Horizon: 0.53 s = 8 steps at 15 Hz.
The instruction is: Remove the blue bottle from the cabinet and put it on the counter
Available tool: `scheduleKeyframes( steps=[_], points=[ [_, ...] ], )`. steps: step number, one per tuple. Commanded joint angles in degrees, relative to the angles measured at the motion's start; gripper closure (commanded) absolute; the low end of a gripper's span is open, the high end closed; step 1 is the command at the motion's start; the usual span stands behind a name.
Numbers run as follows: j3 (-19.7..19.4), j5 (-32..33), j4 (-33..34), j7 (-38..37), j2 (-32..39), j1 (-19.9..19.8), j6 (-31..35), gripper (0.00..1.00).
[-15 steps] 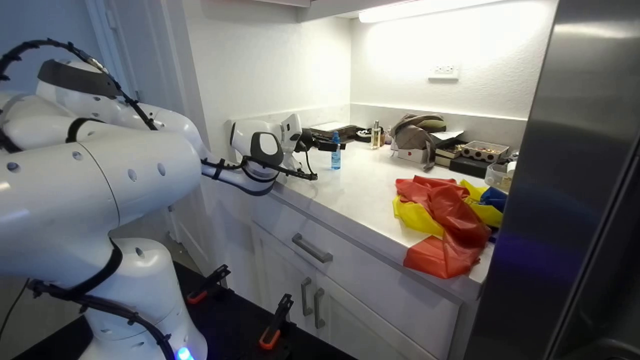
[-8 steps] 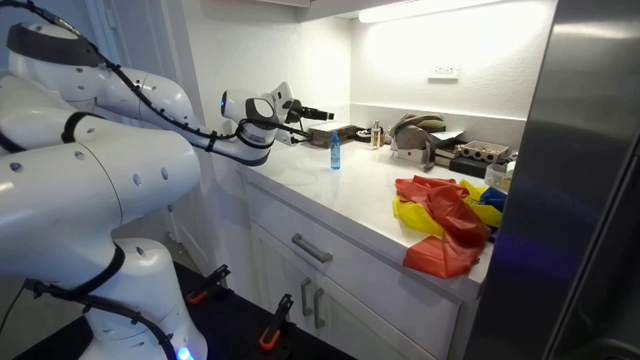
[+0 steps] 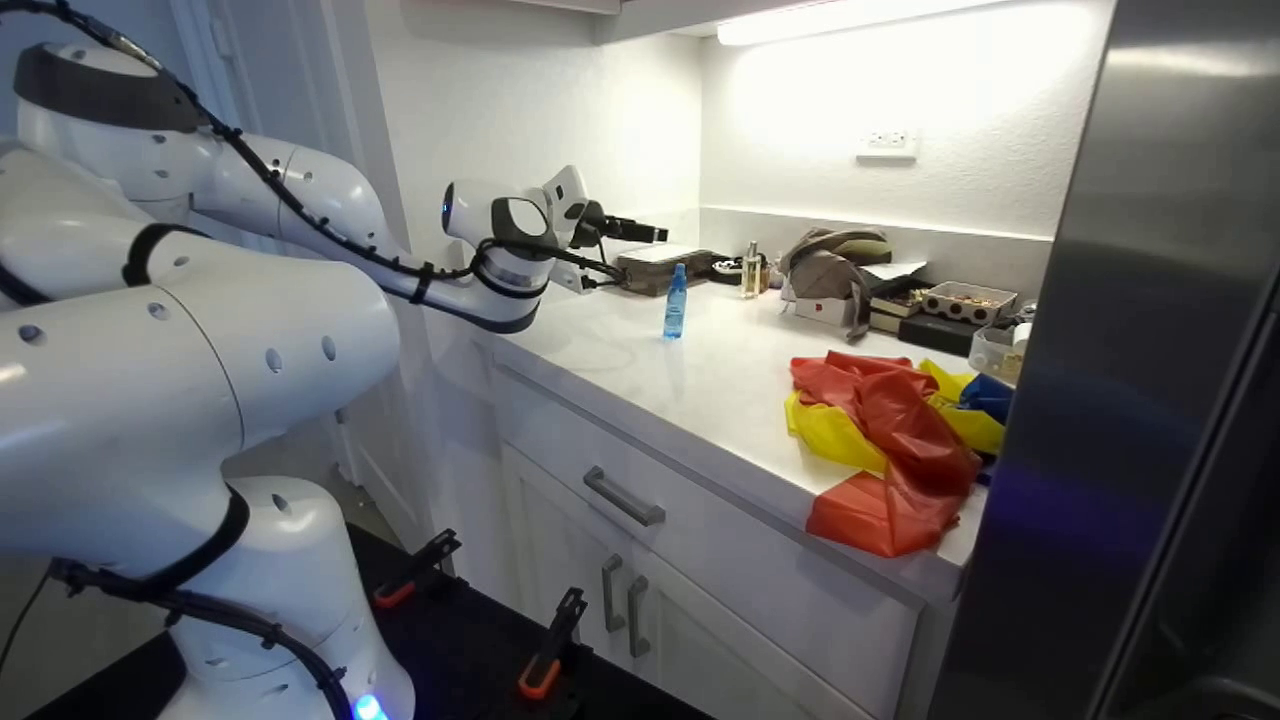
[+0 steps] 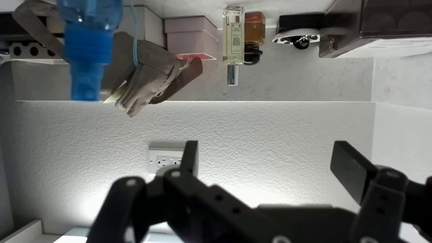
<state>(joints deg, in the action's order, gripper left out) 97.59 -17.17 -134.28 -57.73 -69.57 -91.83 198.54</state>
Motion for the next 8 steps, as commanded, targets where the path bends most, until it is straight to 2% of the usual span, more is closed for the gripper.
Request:
scheduleKeyframes(
  steps=[1,8],
  points=[
    [0.34,-1.31,0.38,2.76,1.98,0.1,-0.6,0.0],
    [-1.75,0.88,2.03,7.93,10.15,0.34,-3.95,0.0]
  ],
)
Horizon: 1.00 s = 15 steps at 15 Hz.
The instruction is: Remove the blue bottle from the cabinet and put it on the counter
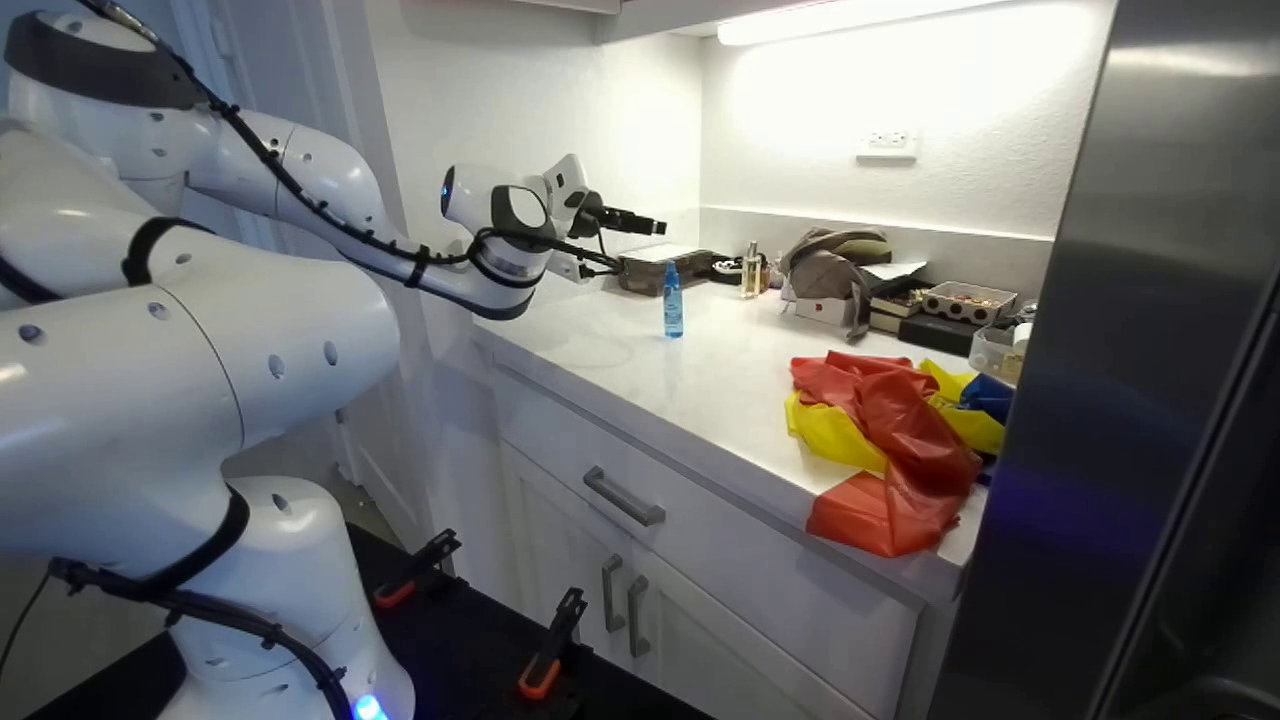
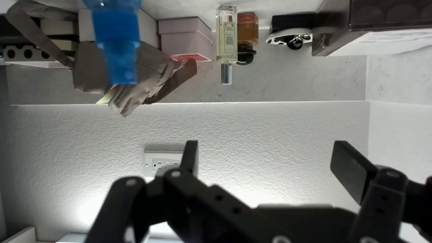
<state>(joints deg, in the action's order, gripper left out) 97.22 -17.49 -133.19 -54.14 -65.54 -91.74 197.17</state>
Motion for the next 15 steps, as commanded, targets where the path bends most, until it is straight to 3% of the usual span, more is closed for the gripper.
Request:
scheduleKeyframes(
  steps=[1,8,15],
  points=[
    [-1.77,1.12,1.07,5.36,7.26,0.35,-3.11,0.0],
    [-4.18,2.18,1.64,13.55,17.7,2.51,-8.39,0.0],
    [-9.78,1.86,1.63,22.67,27.39,9.58,-17.33,0.0]
  ],
)
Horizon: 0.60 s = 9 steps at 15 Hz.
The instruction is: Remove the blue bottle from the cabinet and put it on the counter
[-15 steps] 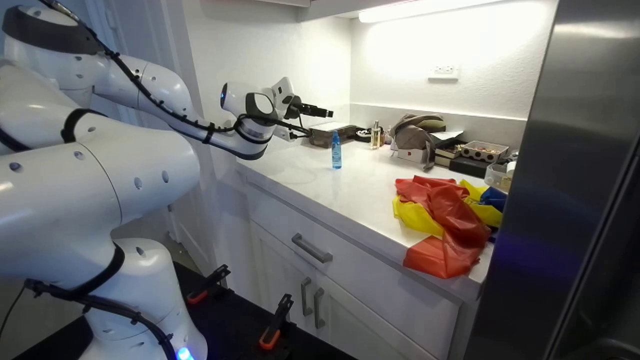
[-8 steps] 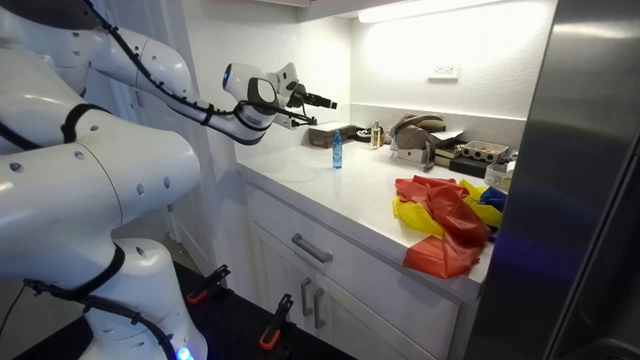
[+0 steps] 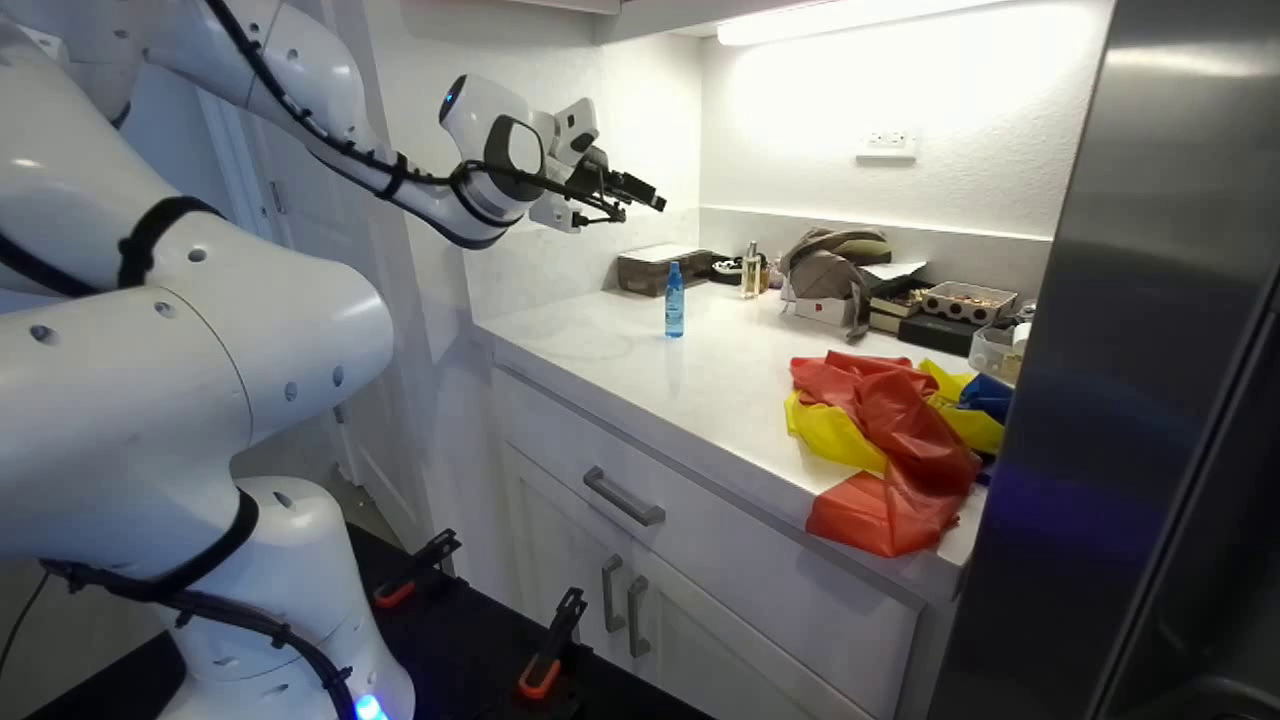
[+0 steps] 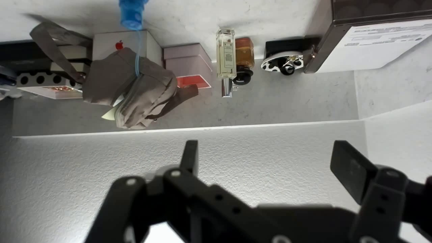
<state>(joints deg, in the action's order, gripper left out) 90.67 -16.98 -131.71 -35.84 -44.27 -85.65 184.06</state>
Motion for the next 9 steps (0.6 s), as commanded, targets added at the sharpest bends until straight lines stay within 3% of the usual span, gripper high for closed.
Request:
scheduleKeyframes(
  steps=[1,5,6,9],
  points=[
    [-4.48,1.2,0.33,5.17,6.69,4.63,-5.78,0.0],
    [-10.77,2.07,-0.91,9.71,10.41,9.18,-9.45,0.0],
    [-8.25,0.83,-0.23,6.3,6.31,7.09,-8.21,0.0],
    [-10.3,1.9,-0.81,7.73,8.8,8.39,-8.76,0.0]
  ],
)
